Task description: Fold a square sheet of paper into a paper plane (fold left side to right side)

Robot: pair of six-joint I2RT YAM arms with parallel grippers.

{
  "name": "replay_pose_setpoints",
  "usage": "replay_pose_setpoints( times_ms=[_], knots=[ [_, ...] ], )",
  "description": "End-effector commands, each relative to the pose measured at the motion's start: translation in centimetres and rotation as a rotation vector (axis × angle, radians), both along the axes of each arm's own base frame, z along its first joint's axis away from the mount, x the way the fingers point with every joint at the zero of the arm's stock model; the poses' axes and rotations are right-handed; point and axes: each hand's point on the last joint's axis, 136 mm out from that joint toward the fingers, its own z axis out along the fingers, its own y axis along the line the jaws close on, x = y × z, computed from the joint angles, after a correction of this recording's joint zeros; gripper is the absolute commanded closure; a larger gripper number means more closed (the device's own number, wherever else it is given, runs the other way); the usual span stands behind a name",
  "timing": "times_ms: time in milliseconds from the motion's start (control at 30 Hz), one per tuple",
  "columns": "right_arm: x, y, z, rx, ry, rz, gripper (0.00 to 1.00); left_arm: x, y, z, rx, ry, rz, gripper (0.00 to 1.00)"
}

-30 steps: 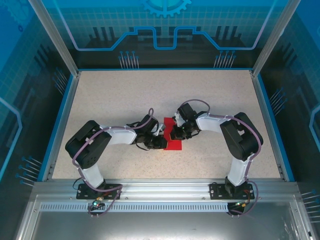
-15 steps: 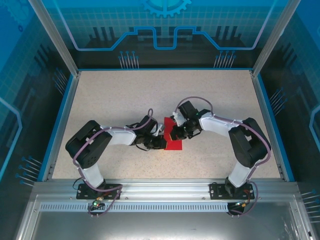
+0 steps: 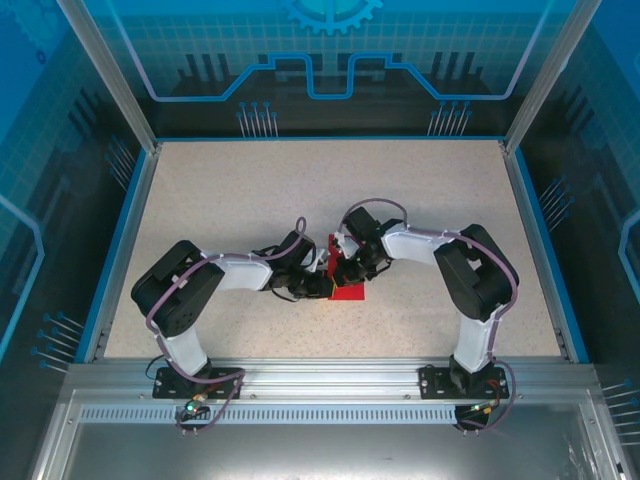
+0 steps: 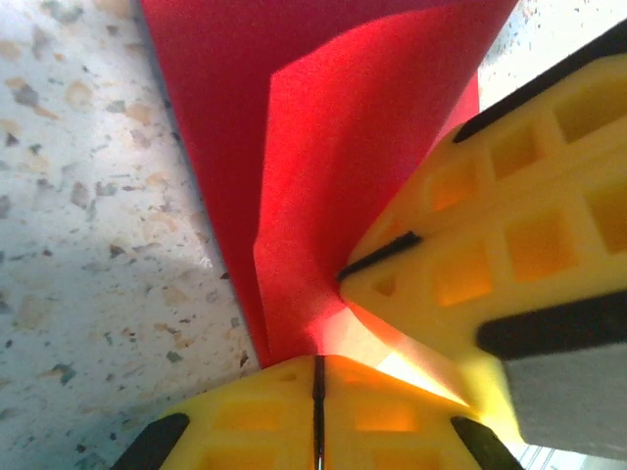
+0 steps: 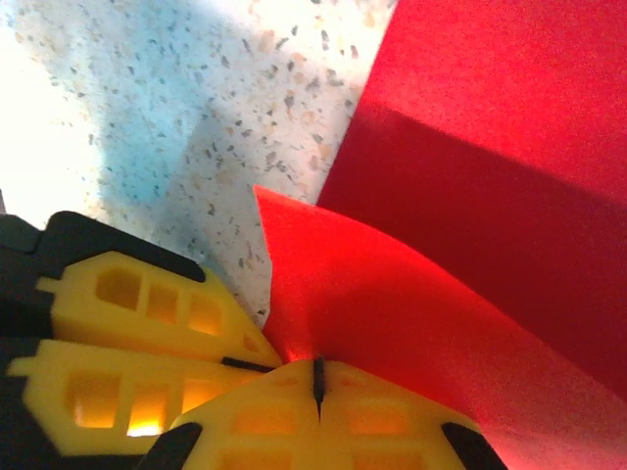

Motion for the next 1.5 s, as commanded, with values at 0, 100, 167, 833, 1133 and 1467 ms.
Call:
replay_pose_setpoints(
  times_ms=[0, 100, 167, 833, 1133, 1467],
  knots=[
    [-0.6, -0.3, -1.0, -0.05, 0.039, 0.012, 0.96, -2.0, 2.9, -4.1, 0.15, 0.092, 0.027, 0.9],
    [-0.7, -0.9, -1.6, -0.087, 0.049, 0.014, 0.96, -2.1, 3.1, -4.4, 0.159, 0.098, 0.027, 0.9],
    [-0.6, -1.5, -1.9, -0.113, 0.053, 0.016, 0.96, -2.3, 3.2, -4.7, 0.166, 0.104, 0.027, 0.9],
    [3.0, -6.5, -1.0, -0.221, 0.002, -0.03, 0.95, -2.9, 3.8, -5.9, 0.194, 0.125, 0.025, 0.91],
    [5.0, -9.4, -1.2, -0.291, 0.012, -0.068, 0.95, -2.8, 3.8, -5.9, 0.194, 0.124, 0.025, 0.91],
    [6.6, -10.7, 0.8, -0.27, -0.034, -0.098, 0.95, -2.5, 3.3, -5.3, 0.173, 0.111, 0.02, 0.91]
  ],
)
